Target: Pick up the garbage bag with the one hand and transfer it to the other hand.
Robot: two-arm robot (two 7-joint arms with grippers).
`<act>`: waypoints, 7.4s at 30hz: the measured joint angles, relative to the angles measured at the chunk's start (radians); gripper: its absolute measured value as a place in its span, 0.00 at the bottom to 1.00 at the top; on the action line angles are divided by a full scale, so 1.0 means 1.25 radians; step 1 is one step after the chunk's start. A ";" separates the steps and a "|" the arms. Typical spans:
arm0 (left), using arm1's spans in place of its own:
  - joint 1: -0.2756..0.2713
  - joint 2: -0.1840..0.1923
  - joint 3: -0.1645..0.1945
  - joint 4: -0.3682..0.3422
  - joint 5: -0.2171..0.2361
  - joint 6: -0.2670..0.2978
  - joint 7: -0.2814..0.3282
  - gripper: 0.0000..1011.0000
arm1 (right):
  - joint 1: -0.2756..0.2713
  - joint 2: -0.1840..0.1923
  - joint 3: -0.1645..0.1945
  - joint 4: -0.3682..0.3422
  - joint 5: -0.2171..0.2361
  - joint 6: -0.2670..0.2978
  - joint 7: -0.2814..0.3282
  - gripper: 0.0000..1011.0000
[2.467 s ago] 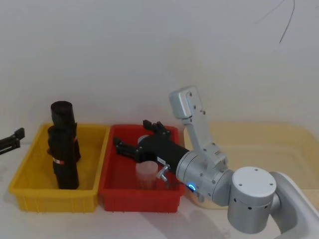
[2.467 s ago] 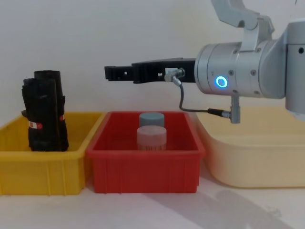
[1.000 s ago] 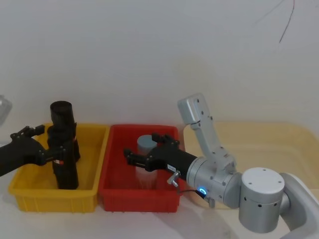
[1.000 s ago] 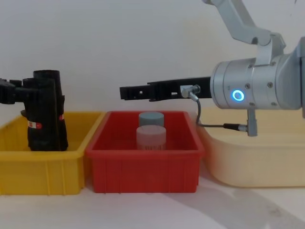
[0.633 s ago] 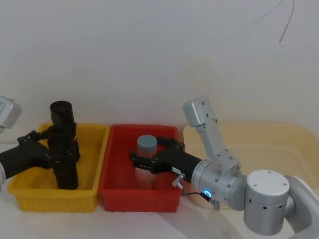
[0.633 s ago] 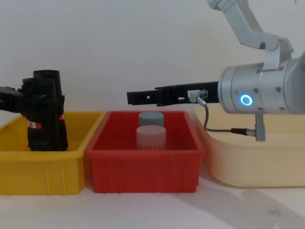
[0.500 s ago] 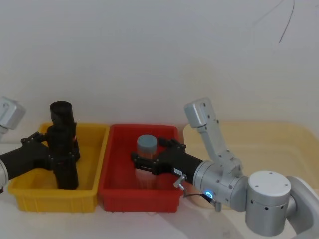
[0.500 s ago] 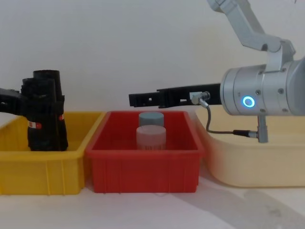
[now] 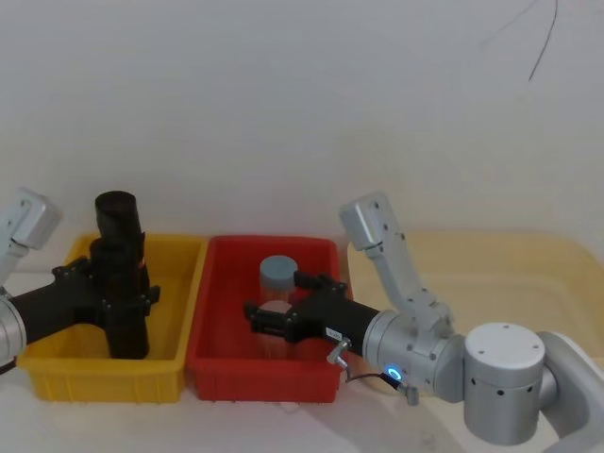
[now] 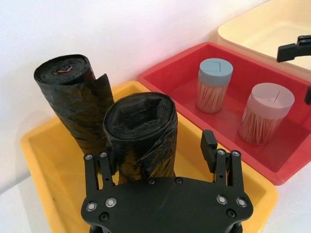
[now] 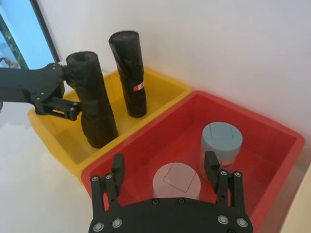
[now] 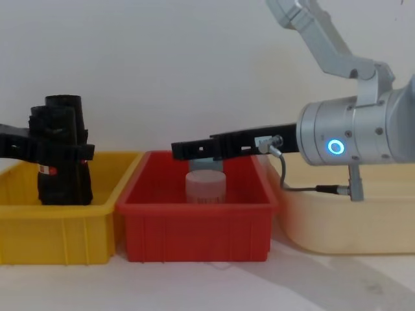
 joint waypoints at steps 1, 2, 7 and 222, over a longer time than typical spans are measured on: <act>-0.001 0.000 0.001 0.001 0.000 0.000 -0.001 0.99 | 0.005 0.000 -0.004 0.007 -0.001 0.001 0.003 0.99; -0.001 -0.001 0.002 0.002 0.000 0.000 -0.001 0.99 | 0.009 0.000 -0.006 0.012 -0.001 0.001 0.005 0.99; -0.004 -0.001 0.004 0.004 0.001 0.000 -0.003 0.99 | 0.027 0.000 -0.016 0.035 -0.005 0.001 0.015 0.99; -0.733 -0.562 0.306 1.023 -0.113 -0.502 -0.445 0.41 | 0.052 0.098 0.136 -0.013 -0.031 -0.115 -0.017 0.99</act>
